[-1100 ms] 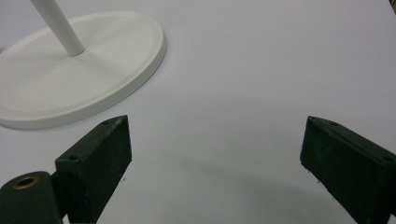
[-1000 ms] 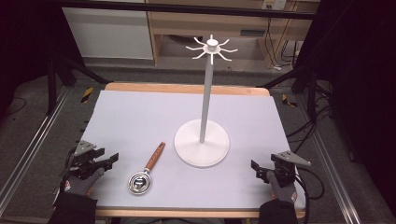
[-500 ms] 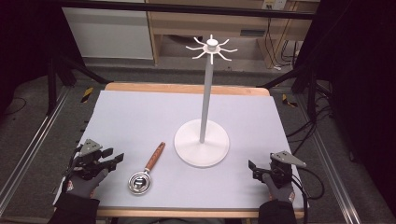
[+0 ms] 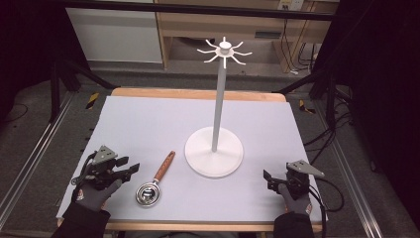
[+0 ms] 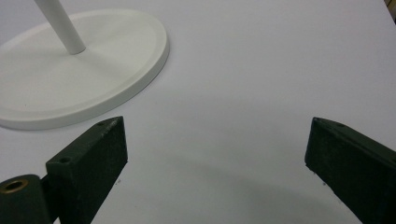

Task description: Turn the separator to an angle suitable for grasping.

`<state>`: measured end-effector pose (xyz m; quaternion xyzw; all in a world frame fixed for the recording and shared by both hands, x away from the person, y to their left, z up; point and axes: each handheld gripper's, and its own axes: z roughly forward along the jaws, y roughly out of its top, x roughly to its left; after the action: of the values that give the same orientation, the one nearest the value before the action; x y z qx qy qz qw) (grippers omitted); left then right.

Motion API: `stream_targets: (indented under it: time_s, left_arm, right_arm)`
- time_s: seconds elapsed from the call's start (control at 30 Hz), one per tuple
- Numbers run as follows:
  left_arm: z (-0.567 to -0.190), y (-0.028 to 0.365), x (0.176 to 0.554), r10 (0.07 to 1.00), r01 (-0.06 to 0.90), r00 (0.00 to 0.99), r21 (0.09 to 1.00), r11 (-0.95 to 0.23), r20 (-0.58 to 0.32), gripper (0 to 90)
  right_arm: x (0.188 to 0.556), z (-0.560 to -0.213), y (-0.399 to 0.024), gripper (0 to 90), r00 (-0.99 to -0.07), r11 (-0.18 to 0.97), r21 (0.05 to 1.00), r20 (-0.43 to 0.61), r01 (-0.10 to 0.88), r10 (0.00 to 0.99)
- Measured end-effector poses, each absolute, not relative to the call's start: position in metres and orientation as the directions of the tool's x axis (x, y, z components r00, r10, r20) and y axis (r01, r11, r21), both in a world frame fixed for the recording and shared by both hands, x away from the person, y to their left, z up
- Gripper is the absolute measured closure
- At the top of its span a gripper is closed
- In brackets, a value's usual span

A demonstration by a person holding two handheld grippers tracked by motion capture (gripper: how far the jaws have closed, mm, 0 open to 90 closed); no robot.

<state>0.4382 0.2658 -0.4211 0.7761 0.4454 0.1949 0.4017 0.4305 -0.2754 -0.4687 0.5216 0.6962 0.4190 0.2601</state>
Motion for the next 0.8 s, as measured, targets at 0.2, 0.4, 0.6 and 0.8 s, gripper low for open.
stream_targets:
  time_s: [0.2, 0.4, 0.6, 0.8]
  left_arm:
    - [-0.413, 0.258, 0.442, 0.827, 0.528, 0.559, 0.794, -0.302, -0.056, 49.3]
    - [-0.404, 0.253, 0.445, 0.819, 0.522, 0.57, 0.795, -0.307, -0.058, 50.3]
    - [-0.398, 0.244, 0.448, 0.807, 0.529, 0.588, 0.781, -0.333, -0.054, 52.3]
    - [-0.398, 0.233, 0.454, 0.798, 0.541, 0.601, 0.759, -0.363, -0.047, 53.7]
  right_arm:
    - [0.432, -0.468, -0.271, 7.0, -0.321, 0.125, 0.847, 0.056, 0.516, 0.945]
    - [0.432, -0.469, -0.27, 7.0, -0.321, 0.125, 0.843, 0.059, 0.524, 0.945]
    - [0.432, -0.469, -0.271, 7.0, -0.32, 0.125, 0.843, 0.059, 0.524, 0.946]
    - [0.432, -0.469, -0.271, 7.1, -0.32, 0.125, 0.842, 0.059, 0.524, 0.946]
